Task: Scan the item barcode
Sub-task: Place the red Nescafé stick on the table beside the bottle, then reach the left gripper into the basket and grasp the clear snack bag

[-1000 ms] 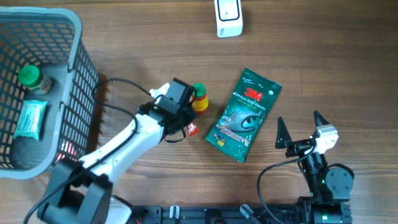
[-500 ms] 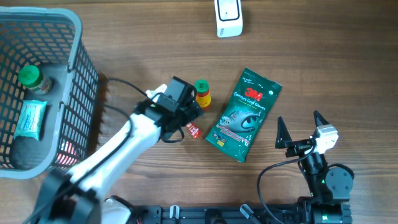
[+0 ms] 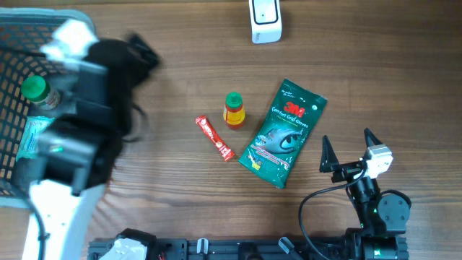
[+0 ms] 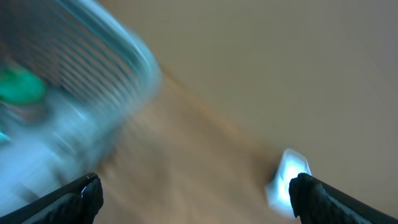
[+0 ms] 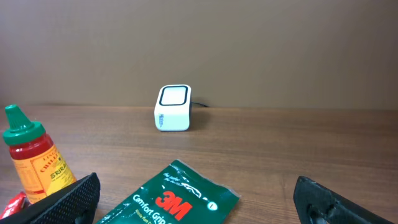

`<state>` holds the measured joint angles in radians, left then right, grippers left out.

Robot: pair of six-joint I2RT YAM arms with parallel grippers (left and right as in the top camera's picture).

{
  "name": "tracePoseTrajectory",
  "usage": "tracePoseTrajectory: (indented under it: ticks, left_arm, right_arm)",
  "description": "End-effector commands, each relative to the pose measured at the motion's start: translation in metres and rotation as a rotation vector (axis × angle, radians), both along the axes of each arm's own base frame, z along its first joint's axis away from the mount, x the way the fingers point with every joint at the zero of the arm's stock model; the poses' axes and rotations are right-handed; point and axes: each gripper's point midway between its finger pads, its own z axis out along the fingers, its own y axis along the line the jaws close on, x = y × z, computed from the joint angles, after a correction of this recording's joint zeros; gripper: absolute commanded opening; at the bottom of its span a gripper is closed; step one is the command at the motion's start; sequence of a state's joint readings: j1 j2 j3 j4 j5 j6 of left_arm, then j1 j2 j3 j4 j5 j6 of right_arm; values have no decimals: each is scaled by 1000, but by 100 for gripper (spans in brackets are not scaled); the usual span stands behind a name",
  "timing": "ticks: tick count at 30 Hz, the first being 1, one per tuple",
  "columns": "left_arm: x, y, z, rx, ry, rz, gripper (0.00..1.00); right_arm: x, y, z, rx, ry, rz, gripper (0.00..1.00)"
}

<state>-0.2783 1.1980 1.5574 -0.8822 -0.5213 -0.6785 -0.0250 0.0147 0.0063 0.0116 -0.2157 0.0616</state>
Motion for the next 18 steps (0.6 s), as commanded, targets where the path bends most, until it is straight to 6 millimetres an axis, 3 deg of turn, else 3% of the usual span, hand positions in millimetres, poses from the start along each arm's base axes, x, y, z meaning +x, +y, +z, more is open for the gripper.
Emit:
tracePoseTrajectory:
  ticks: [1,3,4,10,14,18]
  left_arm:
    - [-12,87,27,73,-40,223,100]
    - [-15,117,20,19,-28,274,100]
    - [-18,143,9,-55,-12,321,100]
    - [-19,214,-35,-231,52,475,100]
    - [-17,238,-76,-271,168,537,100]
    - [-16,242,-126,-346,324,576,100]
  right_arm:
    - [0,-1,2,-9,-14,-8,100]
    - [0,-1,2,-9,-14,-8,100]
    - [0,-1,2,-10,-14,-8,100]
    - [0,-1,2,-10,-14,-8,100]
    - [0,-1,2,-9,-14,-8,100]
    - [0,-1,2,-10,-14,-7,100]
